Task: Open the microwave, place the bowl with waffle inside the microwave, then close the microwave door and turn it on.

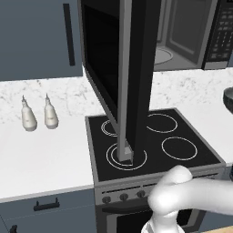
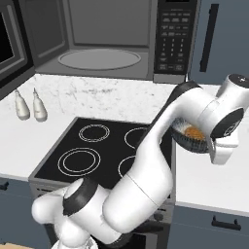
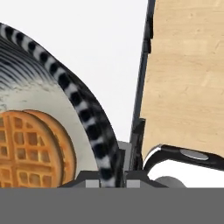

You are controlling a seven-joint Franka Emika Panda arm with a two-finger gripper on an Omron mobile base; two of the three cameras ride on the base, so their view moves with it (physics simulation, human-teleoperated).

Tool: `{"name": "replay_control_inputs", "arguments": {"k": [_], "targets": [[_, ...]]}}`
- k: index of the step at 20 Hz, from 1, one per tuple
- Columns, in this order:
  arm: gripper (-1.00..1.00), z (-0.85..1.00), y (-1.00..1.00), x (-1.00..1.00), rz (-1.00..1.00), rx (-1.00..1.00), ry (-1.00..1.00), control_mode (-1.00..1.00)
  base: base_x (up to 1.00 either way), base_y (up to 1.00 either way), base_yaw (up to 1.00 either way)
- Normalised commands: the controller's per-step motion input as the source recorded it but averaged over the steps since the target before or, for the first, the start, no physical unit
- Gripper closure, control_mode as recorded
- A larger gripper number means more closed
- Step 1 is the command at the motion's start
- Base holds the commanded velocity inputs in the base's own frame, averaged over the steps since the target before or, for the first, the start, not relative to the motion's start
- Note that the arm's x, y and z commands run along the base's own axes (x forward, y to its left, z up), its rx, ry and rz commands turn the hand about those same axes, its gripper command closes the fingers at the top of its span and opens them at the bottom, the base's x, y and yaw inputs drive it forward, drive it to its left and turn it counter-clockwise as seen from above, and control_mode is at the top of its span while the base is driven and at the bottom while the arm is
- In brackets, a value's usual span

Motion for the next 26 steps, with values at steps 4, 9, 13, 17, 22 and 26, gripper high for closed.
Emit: {"name": "replay_control_inputs", "arguments": {"k": [4, 9, 13, 17, 22, 26], "targets": [[1.00, 0.79, 1.00, -0.40, 0.00, -0.07, -0.10, -1.00, 0.00, 0.00, 0.00], [1.00, 0.66, 0.94, -0.22, 0.00, -0.01, -0.17, -1.00, 0.00, 0.00, 0.00], [1.00, 0.59, 0.72, -0.11, 0.00, 0.00, -0.25, -1.00, 0.00, 0.00, 0.00], [1.00, 0.68, 0.79, 0.00, 0.00, -0.01, -0.12, -1.00, 0.00, 0.00, 0.00], [1.00, 0.70, 0.72, -0.06, 0.00, 0.00, -0.14, -1.00, 0.00, 0.00, 0.00], [1.00, 0.68, 0.45, -0.16, 0.00, 0.00, -0.20, -1.00, 0.00, 0.00, 0.00]]}}
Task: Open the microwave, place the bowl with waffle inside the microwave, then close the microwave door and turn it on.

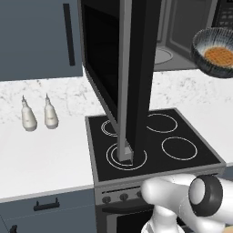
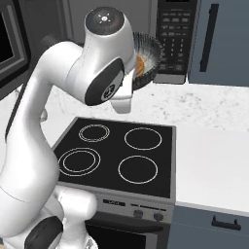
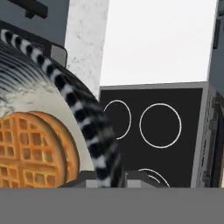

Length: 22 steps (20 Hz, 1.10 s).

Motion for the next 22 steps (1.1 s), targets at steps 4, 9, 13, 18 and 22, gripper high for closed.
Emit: {"name": "replay_control_inputs", "arguments": {"k": [4, 9, 13, 18, 22], "targets": [[1.00, 0.36, 0.65, 0.04, 0.00, 0.00, -0.14, -1.00, 0.00, 0.00, 0.00], [1.00, 0.00, 0.76, 0.47, 0.11, 0.00, -0.01, -1.00, 0.00, 0.00, 0.00], [1.00, 0.02, 0.60, 0.65, 0.11, 0.00, 0.00, -1.00, 0.00, 0.00, 0.00], [1.00, 0.00, 0.55, 0.97, 0.09, 0.00, 0.00, -1.00, 0.00, 0.00, 0.00], [1.00, 0.00, 0.49, 1.00, 0.04, 0.00, 0.02, -1.00, 0.00, 0.00, 0.00]]}}
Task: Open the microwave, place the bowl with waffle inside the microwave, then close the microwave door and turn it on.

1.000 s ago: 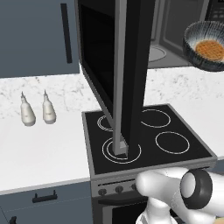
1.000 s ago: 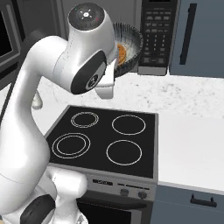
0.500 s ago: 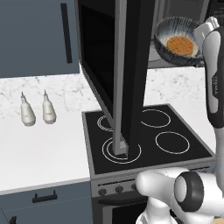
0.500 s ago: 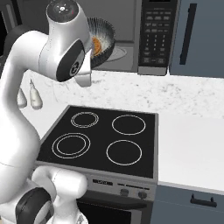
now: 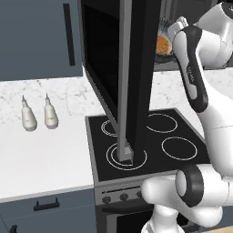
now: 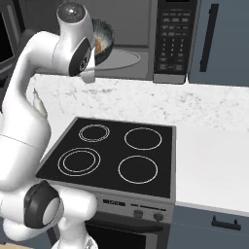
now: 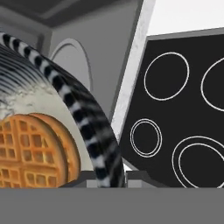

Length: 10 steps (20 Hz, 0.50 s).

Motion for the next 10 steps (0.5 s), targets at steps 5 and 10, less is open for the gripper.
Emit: {"name": "replay_control_inputs", "arguments": {"k": [5, 10], "targets": [[1.00, -0.14, 0.13, 0.93, 0.00, 0.00, 0.05, -1.00, 0.00, 0.00, 0.00], [1.00, -0.26, 0.08, 0.86, 0.00, 0.00, 0.04, -1.00, 0.00, 0.00, 0.00]]}}
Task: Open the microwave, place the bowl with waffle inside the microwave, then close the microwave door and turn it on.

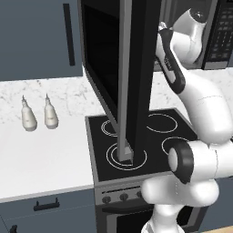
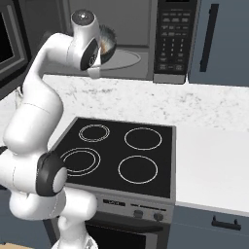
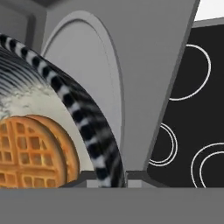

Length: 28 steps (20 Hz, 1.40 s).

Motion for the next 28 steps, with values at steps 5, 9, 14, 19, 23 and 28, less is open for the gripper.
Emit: {"name": "replay_control_inputs", "arguments": {"k": [5, 9, 14, 19, 23, 28], "targets": [[1.00, -0.08, 0.05, 0.88, 0.00, 0.00, 0.03, -1.00, 0.00, 0.00, 0.00], [1.00, -0.03, 0.08, 0.65, 0.00, 0.00, 0.14, -1.00, 0.00, 0.00, 0.00], [1.00, -0.05, 0.04, 0.25, 0.00, 0.00, 0.06, -1.00, 0.00, 0.00, 0.00], [1.00, 0.00, 0.00, 0.00, 0.00, 0.00, 0.00, -1.00, 0.00, 0.00, 0.00], [-1.00, 0.00, 0.00, 0.00, 0.00, 0.00, 0.00, -1.00, 0.00, 0.00, 0.00], [-1.00, -0.01, 0.00, 0.00, 0.00, 0.00, -0.02, -1.00, 0.00, 0.00, 0.00]]}}
